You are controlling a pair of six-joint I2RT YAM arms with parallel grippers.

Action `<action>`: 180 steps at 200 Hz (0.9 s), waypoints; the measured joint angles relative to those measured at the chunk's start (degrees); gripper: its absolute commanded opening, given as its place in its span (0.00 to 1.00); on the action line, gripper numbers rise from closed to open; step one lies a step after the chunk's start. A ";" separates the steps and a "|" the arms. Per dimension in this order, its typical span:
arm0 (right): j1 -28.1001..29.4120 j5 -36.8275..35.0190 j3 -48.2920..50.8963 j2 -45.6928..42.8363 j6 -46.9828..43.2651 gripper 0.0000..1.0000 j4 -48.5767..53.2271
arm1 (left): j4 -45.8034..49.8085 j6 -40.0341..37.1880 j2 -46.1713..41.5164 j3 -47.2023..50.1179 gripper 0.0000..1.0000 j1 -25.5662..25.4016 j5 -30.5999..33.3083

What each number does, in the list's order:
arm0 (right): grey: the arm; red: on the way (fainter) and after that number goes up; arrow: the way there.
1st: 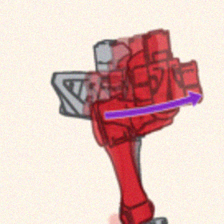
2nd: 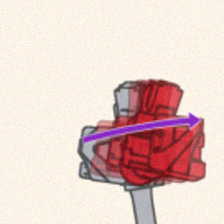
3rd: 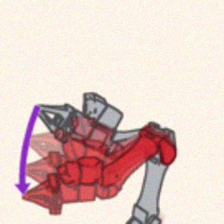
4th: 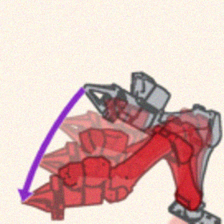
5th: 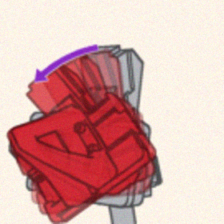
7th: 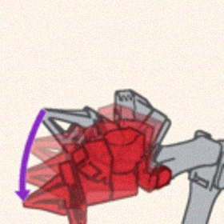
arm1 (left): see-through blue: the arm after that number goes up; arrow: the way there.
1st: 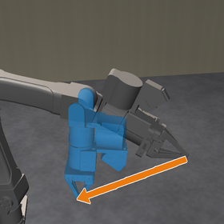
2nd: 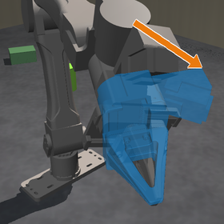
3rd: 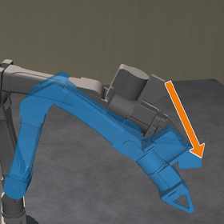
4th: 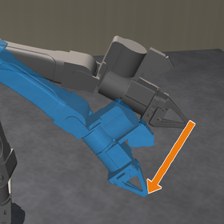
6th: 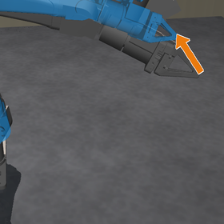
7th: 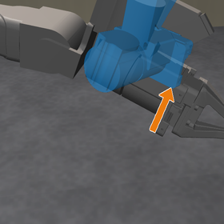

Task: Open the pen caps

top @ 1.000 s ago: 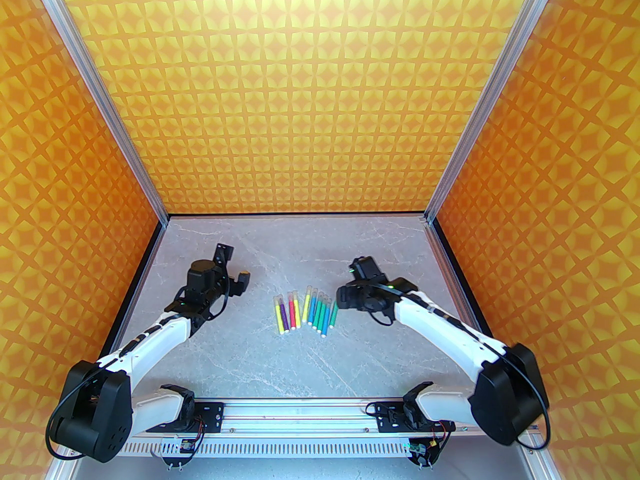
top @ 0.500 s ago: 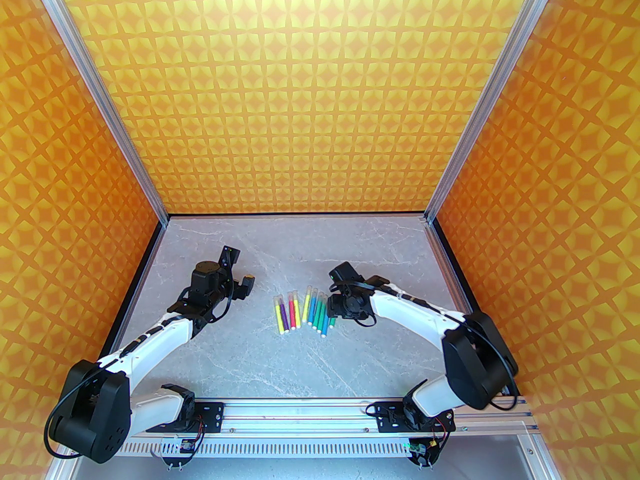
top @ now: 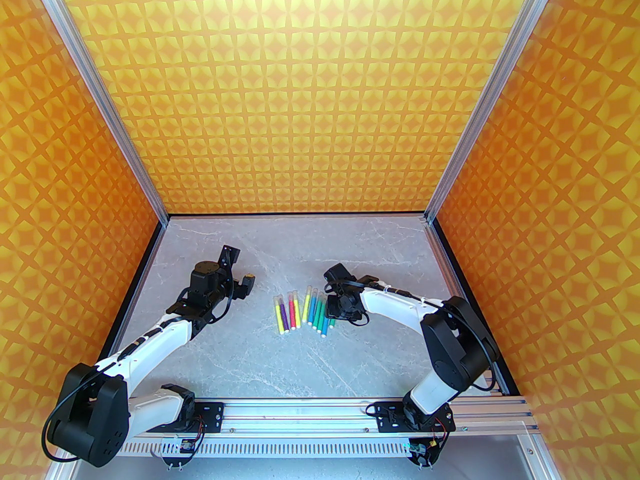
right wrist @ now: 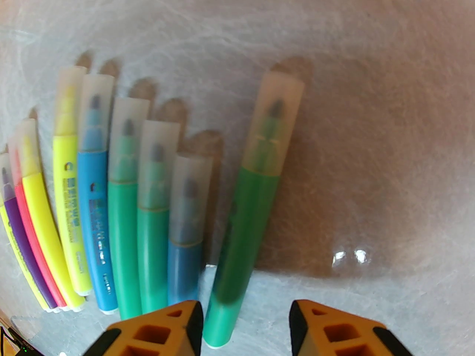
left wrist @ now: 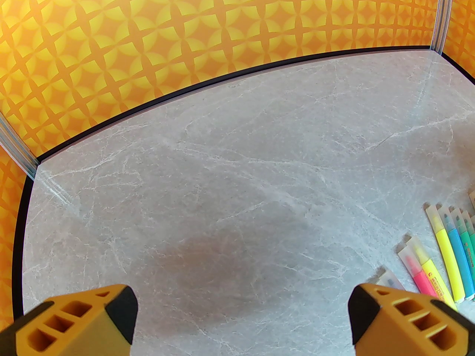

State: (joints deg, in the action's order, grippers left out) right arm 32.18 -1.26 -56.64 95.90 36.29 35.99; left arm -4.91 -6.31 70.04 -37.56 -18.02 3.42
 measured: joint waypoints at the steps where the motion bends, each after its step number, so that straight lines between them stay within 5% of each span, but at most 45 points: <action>1: 0.00 0.00 0.00 0.04 0.00 0.42 0.00 | 0.00 0.00 0.00 0.00 0.99 0.00 -0.02; 180: 0.00 -0.85 -12.66 12.02 -2.56 0.25 10.32 | 0.52 0.26 -2.54 0.00 0.99 -0.70 -0.07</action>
State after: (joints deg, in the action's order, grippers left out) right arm 32.18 -2.11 -69.30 107.92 33.74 46.30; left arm -4.38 -6.04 67.51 -37.56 -18.72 3.36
